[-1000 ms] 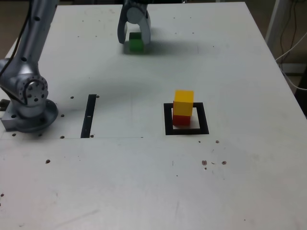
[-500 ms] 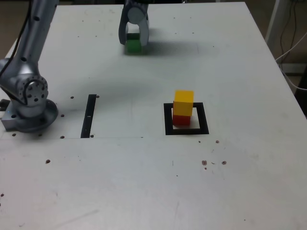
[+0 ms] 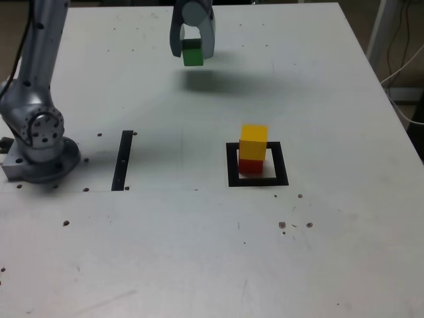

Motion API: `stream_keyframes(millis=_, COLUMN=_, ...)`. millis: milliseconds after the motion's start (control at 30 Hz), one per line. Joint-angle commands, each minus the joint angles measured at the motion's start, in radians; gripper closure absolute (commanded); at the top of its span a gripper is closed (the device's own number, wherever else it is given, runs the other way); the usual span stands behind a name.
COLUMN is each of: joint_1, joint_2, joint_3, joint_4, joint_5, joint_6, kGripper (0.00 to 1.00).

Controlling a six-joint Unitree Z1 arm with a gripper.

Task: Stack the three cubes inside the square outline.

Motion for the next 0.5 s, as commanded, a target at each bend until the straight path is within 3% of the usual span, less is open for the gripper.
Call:
stream_keyframes(millis=0, joint_1=-0.034, joint_2=-0.038, joint_3=0.008, joint_4=0.006, joint_5=-0.008, joint_6=-0.016, kGripper=0.76)
stream_keyframes(millis=467, joint_1=-0.282, joint_2=-0.185, joint_3=0.075, joint_4=0.055, joint_5=-0.051, joint_6=-0.198, kGripper=0.76)
